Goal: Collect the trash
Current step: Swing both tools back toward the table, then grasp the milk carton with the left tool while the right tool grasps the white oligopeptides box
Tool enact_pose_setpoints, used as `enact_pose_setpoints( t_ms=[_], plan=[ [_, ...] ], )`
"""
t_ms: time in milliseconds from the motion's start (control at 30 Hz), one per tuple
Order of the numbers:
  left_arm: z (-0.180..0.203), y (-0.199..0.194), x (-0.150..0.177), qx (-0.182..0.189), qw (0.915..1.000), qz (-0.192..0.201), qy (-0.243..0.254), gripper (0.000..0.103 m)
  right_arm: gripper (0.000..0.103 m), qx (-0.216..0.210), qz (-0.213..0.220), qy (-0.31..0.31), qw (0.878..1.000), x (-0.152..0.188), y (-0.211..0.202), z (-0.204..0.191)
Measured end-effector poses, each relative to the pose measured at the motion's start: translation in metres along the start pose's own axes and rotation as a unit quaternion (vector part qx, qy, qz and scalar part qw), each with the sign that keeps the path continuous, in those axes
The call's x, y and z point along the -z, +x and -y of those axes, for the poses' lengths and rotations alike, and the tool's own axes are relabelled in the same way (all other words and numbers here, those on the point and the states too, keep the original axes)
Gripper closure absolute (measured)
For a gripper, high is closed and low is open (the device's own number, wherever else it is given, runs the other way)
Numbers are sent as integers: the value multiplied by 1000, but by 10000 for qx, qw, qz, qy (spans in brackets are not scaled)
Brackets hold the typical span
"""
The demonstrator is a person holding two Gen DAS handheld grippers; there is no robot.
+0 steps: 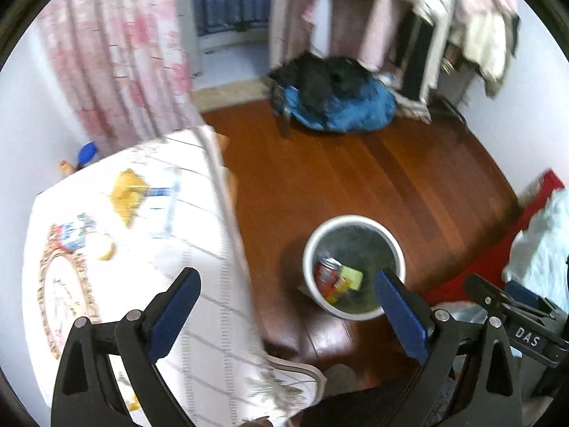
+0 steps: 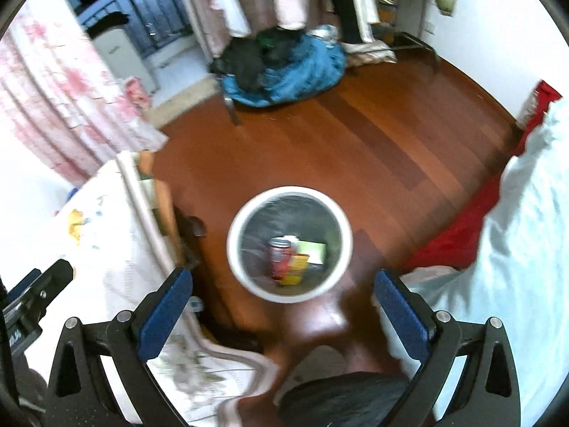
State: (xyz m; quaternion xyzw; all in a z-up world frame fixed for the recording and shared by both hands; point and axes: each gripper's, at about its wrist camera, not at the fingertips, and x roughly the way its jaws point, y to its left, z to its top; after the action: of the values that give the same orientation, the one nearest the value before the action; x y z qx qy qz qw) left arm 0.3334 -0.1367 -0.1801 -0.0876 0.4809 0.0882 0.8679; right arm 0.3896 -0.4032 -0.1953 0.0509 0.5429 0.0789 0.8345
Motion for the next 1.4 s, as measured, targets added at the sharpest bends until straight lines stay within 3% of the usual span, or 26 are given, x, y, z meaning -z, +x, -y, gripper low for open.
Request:
enact_pose_setpoints(
  t_ms=[167,367,567,633,833,1200,1300,1333,1400],
  plan=[
    [-88,-13,3,-565,9969,139,-530,3,0,-471,-167,-476,9976,4,8,-80],
    [-221,14,14,-1409,9795,-167,-1433,3,0,-963,-639,-1103,9872,7,63,-213],
    [-304,57,16,-1364,9656,-573,-2137,3,0,-1138,-1189,-1353,9770,-3,143,-319],
    [-324,71,8,-1257,9646,-726,-2202,3,11,-1029,-1337,-1435,9752,-8,171,-341],
    [-348,112,-13,-1031,9689,-1025,-2002,3,22,-708,-1636,-1624,9705,-22,223,-376],
    [-351,162,-17,-1155,9641,-1563,-1809,4,48,-568,-1741,-1854,9654,-19,238,-382],
    [-354,165,-14,-1134,9645,-1530,-1830,7,58,-528,-1724,-1892,9652,-21,237,-380],
    [-355,164,-14,-1153,9651,-1473,-1833,13,59,-565,-1736,-1893,9648,-21,236,-378],
    [-355,158,-12,-1170,9670,-1306,-1850,13,61,-580,-1696,-1938,9645,-20,234,-375]
  ],
)
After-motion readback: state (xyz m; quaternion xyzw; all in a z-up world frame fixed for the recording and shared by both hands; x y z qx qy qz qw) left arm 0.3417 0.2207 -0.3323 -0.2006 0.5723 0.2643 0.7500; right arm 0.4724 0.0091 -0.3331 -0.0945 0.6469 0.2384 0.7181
